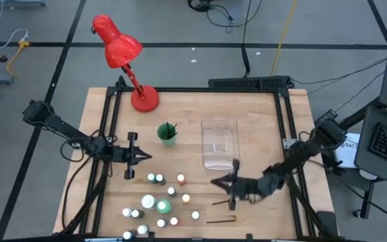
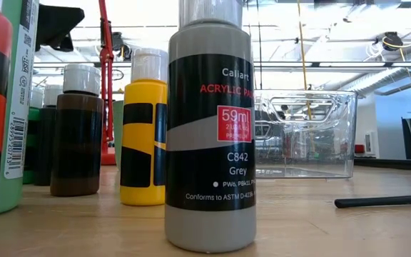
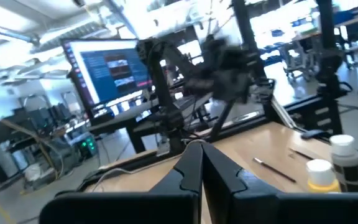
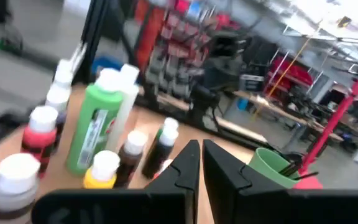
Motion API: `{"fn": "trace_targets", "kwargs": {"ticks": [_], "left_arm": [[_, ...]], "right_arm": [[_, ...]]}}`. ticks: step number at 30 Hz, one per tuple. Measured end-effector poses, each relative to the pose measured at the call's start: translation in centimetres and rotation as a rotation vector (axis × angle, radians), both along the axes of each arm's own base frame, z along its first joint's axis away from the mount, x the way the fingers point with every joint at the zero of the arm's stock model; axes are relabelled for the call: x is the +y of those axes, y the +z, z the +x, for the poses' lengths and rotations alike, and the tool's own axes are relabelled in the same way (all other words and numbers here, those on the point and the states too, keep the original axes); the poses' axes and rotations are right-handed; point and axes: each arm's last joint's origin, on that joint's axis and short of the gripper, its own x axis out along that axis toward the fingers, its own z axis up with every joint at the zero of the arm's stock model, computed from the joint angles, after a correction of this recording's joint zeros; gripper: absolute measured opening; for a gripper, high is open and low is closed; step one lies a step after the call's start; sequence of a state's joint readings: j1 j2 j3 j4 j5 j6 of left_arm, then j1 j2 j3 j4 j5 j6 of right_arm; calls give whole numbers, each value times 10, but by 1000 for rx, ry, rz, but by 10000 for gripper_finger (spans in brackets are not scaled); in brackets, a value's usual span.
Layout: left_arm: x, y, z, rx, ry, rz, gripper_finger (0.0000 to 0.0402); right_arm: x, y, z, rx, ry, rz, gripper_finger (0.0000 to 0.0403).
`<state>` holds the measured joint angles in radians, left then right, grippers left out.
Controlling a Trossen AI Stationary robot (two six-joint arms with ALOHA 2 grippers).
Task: Pick & Place Paint Supplies
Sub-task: Put the gold paintbrush into the green cup
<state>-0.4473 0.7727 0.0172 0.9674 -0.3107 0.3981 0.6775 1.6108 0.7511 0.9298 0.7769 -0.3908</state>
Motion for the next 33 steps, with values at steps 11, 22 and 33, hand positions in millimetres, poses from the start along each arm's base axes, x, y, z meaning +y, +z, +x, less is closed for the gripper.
{"fn": "trace_targets", "kwargs": {"ticks": [11, 22, 33], "left_arm": [[1, -1, 1, 15, 31, 1, 33], [1, -1, 1, 11, 38, 32, 33], [1, -2, 1, 22, 38, 38, 33]], "right_arm": [[73, 80, -1, 554, -167, 129, 1], [66, 22, -26, 962, -262, 551, 46], [89, -22, -18, 1108, -151, 886, 147]]}}
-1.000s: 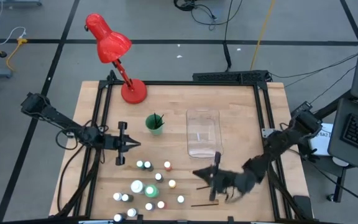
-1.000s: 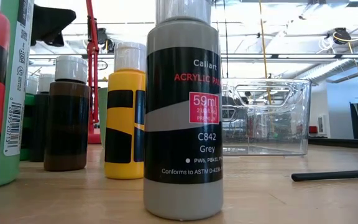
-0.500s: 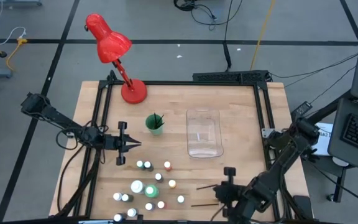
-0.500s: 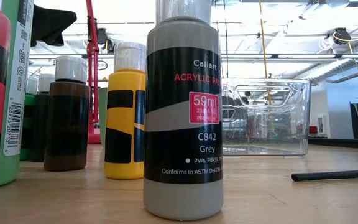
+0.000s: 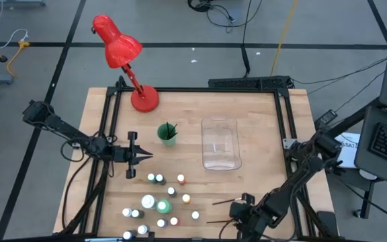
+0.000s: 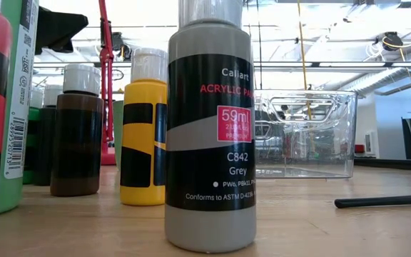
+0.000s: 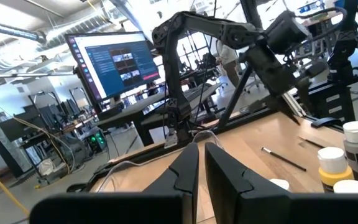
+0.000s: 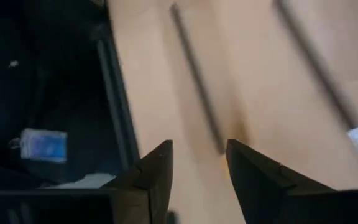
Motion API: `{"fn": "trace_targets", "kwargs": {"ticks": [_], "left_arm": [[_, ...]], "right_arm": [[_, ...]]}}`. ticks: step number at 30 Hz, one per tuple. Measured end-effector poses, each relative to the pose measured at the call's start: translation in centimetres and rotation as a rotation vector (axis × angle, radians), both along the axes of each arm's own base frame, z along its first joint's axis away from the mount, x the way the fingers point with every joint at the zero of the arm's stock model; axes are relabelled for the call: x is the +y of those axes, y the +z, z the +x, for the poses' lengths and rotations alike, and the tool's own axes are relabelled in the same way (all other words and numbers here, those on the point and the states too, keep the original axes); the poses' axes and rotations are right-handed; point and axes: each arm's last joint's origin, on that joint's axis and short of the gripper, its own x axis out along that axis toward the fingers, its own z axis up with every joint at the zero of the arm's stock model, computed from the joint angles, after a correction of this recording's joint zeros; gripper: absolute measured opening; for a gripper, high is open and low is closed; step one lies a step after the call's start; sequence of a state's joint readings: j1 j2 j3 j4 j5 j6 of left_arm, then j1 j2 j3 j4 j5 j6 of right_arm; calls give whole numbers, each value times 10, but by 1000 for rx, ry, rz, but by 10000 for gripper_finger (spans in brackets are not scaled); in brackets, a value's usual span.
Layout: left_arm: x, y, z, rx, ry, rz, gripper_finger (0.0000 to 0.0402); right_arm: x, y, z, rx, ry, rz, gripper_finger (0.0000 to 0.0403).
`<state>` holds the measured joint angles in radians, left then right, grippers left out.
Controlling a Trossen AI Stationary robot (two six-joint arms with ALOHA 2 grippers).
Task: Pick & Place Paint Supplies
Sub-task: Put the gold paintbrush into the green cup
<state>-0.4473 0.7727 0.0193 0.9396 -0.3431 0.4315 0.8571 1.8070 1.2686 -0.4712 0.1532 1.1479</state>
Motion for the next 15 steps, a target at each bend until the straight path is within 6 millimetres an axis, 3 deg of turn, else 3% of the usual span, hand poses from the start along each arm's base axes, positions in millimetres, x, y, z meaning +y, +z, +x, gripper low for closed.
{"fn": "trace_targets", "kwargs": {"ticks": [9, 15], "left_arm": [[0, 0, 0, 4, -1, -6, 33], [0, 0, 0, 5, -1, -8, 33]], "right_arm": [[7, -28, -3, 112, 19, -37, 146], [6, -49, -5, 206, 5, -116, 122]]}}
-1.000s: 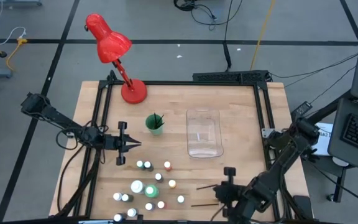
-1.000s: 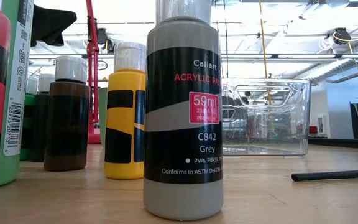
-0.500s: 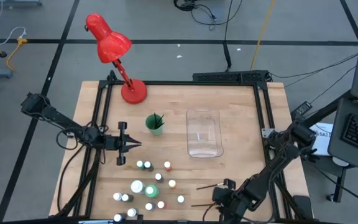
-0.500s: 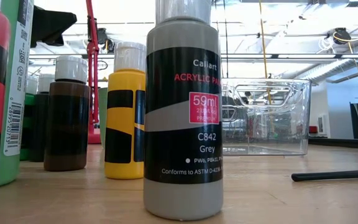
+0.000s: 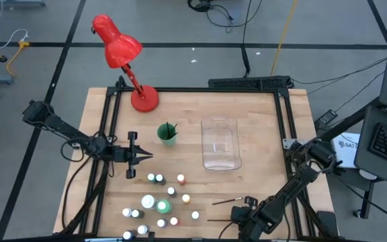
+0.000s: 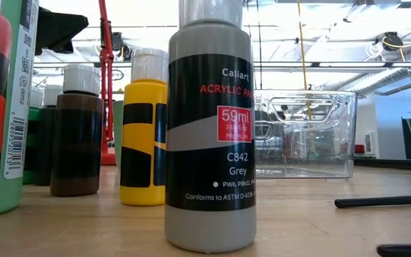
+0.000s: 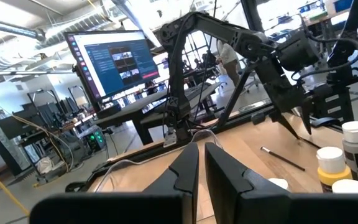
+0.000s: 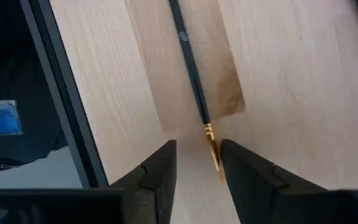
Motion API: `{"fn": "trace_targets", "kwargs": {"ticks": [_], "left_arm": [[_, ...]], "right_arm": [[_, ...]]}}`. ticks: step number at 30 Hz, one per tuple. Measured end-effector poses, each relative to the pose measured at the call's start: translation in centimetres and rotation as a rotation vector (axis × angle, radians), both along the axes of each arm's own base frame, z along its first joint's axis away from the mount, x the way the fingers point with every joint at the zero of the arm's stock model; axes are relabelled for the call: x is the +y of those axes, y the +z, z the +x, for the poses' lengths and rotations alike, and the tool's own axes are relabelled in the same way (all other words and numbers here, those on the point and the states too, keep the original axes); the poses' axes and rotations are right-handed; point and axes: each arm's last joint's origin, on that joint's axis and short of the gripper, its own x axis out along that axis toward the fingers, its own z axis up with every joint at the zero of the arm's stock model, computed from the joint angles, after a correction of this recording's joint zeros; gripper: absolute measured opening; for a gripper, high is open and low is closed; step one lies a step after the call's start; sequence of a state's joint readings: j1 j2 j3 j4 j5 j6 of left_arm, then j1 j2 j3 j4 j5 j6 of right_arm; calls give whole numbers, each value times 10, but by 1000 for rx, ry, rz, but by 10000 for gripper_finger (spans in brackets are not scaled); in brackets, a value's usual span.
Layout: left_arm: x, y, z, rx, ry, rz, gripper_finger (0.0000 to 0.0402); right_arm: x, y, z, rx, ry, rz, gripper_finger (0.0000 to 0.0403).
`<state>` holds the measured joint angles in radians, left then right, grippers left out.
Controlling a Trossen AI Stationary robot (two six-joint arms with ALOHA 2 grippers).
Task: Pick & Place Paint Supplies
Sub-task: Put the gold paintbrush into the green cup
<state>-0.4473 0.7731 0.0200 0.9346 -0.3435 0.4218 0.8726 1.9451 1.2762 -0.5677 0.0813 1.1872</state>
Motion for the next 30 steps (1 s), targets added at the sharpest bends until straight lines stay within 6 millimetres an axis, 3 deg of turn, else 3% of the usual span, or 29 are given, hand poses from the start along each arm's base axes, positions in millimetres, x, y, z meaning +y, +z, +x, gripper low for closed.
{"fn": "trace_targets", "kwargs": {"ticks": [11, 20, 24, 30], "left_arm": [[0, 0, 0, 4, -2, -10, 33], [0, 0, 0, 3, -2, -11, 33], [0, 0, 0, 2, -2, -7, 33], [0, 0, 0, -1, -2, -8, 33]], "right_arm": [[-15, -19, -4, 18, -33, -172, 50], [-26, -50, -27, 51, -122, -81, 4], [-19, -40, -36, 43, -88, -36, 3], [-7, 4, -50, -212, 33, 0, 1]]}}
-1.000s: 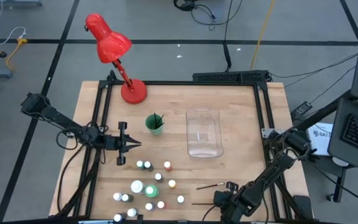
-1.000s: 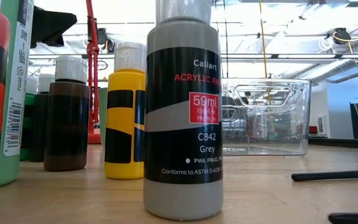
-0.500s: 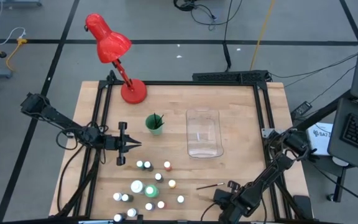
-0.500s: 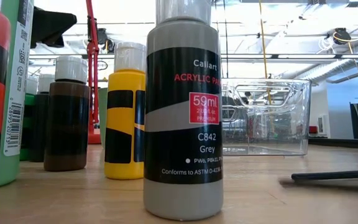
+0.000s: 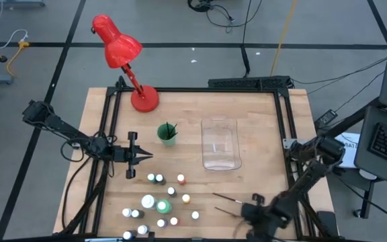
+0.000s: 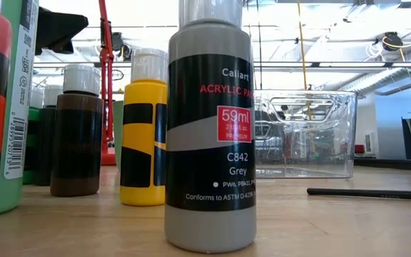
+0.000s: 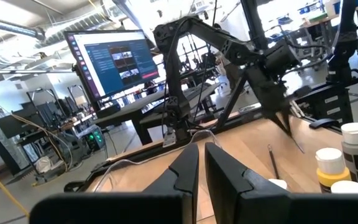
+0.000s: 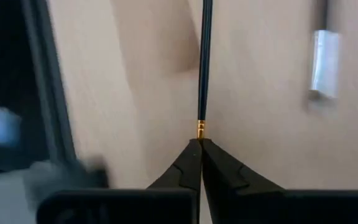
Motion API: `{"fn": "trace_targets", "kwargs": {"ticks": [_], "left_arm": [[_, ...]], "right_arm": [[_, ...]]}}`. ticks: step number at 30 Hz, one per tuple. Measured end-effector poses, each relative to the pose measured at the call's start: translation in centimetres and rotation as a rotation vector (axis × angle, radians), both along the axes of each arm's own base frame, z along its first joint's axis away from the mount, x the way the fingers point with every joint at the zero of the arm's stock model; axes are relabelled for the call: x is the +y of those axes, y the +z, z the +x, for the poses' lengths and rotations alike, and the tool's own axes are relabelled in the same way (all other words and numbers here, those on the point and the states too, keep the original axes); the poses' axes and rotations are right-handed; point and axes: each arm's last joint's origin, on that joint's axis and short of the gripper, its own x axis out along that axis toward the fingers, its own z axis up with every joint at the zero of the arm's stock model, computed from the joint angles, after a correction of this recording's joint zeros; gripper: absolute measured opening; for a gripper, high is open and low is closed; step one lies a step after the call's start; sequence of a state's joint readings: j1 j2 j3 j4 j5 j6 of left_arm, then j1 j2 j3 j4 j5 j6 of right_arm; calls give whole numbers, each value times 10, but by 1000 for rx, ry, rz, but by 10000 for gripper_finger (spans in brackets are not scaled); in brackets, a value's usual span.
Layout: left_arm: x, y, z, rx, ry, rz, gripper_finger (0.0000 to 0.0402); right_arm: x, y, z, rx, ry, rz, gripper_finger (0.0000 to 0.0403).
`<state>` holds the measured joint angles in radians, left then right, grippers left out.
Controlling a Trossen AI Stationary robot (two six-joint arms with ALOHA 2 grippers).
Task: Pick & Place Paint Supplies
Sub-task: Put the gold paintbrush into the green cup
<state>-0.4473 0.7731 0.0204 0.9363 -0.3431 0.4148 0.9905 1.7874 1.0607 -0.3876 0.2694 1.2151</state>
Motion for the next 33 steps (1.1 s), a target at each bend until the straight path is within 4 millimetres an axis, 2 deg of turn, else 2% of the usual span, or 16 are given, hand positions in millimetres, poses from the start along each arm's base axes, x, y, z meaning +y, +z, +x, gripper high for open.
{"fn": "trace_targets", "kwargs": {"ticks": [3, 5, 7, 11, 14, 18, 23, 26, 29, 33], "left_arm": [[0, 0, 0, -3, -1, -1, 33], [0, 0, 0, -5, -1, -2, 33], [0, 0, 0, -5, -2, 0, 33], [-1, 1, 0, -13, -40, 17, 33], [-2, 1, -1, -24, -67, 53, 33], [-1, 4, -1, -47, -43, 59, 33], [-2, 3, -1, -44, -56, 50, 33], [-3, 3, -1, -46, -105, 55, 33], [-4, 6, -2, -77, -163, 44, 33], [-5, 8, -3, -103, -202, 25, 45]], "right_arm": [[5, 26, -2, -258, 68, -67, 0], [3, 41, 0, -426, 81, -185, 0], [-4, 47, 3, -526, 92, -339, 0], [-24, 64, 28, -621, 57, -501, 0], [-47, 64, 58, -589, 66, -582, 0], [-83, 70, 104, -622, 73, -580, 0], [-121, 76, 149, -824, 253, -510, 0], [-143, 77, 167, -925, 299, -487, 0], [-159, 73, 176, -939, 302, -498, 0], [-170, 68, 184, -928, 277, -512, 0]]}}
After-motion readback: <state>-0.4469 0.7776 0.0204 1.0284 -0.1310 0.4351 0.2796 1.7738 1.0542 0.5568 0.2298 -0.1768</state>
